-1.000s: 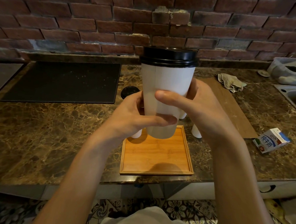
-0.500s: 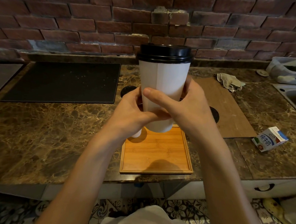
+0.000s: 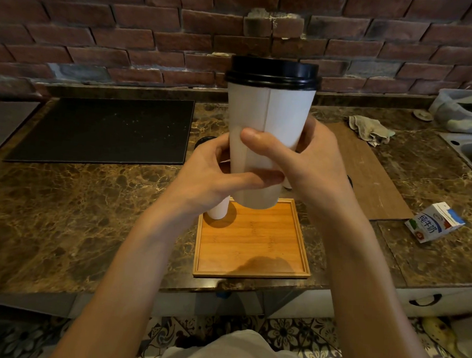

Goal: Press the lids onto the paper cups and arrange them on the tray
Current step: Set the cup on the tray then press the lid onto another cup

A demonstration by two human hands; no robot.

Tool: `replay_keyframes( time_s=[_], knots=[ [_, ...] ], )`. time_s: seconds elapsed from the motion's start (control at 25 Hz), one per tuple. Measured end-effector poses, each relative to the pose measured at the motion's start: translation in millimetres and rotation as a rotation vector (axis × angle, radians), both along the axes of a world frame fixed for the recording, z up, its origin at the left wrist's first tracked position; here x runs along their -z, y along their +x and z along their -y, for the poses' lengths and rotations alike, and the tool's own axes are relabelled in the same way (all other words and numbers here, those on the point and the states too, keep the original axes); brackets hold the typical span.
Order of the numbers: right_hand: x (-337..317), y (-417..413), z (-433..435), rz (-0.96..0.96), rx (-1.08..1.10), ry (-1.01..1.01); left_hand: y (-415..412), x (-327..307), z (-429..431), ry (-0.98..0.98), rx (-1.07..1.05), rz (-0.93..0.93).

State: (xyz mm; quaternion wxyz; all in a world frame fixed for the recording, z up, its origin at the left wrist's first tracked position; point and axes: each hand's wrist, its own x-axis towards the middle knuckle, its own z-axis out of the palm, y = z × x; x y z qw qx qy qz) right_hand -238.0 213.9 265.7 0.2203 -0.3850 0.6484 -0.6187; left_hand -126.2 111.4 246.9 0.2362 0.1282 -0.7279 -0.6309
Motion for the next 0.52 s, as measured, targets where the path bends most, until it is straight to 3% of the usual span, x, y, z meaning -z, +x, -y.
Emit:
replay_keyframes(
  time_s=[0.24,0.52],
  knots=[
    [2,-8,0,0.105,-0.168,-0.016,2,0,9,0.039,0.168,0.023],
    [0,-10,0,0.077,-0.270,0.013,2,6,13,0.052,0.160,0.043]
  ],
)
